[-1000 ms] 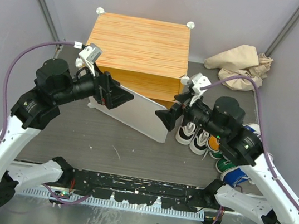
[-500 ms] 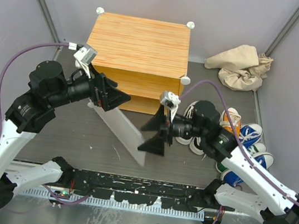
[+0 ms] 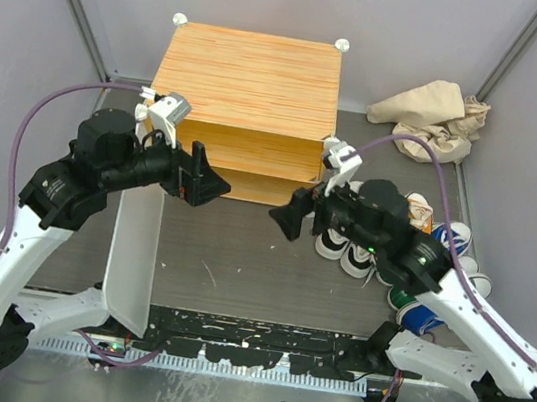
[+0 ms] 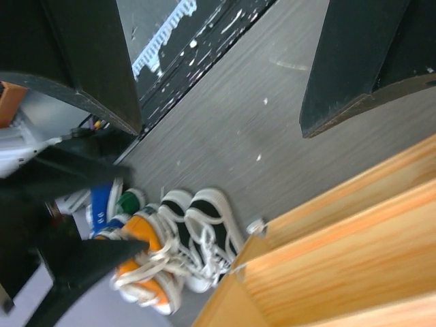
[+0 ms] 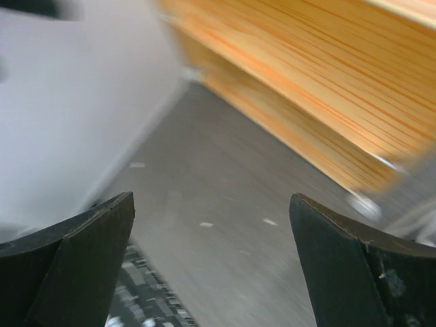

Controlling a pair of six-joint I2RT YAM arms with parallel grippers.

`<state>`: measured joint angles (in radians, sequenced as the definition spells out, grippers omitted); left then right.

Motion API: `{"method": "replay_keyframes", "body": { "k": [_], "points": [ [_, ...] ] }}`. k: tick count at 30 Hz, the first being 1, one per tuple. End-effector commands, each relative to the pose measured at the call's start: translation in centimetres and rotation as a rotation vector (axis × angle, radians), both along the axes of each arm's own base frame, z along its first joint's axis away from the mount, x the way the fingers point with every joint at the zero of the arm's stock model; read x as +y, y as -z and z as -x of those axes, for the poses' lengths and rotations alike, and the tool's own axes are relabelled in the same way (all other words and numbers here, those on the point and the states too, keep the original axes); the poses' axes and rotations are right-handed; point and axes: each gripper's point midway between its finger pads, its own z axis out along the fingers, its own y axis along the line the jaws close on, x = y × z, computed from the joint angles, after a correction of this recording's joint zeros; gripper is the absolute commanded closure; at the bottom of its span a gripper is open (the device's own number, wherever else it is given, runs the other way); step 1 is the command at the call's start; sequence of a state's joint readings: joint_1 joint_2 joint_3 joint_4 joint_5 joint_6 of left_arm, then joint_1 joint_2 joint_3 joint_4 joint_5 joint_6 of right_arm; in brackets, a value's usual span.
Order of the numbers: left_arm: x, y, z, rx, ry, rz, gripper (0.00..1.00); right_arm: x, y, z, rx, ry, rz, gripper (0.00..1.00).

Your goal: Place and organize the shoes in the shoe cabinet

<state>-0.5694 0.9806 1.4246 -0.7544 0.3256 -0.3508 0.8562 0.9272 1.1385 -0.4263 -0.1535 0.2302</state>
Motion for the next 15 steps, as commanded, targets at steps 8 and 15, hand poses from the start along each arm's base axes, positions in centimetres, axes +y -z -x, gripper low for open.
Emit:
{"method": "replay_keyframes", "body": {
  "k": [8, 15],
  "points": [
    [3.2, 4.0, 1.1, 0.001, -0.077, -0.131, 0.01, -20.1, 10.4, -11.1, 0.129, 1.064, 0.435, 0.0],
    [2.4, 3.0, 2.2, -0.042, -0.017, -0.061, 0.01, -27.6, 9.6, -9.1, 0.15, 1.317, 0.414, 0.05]
  ]
}}
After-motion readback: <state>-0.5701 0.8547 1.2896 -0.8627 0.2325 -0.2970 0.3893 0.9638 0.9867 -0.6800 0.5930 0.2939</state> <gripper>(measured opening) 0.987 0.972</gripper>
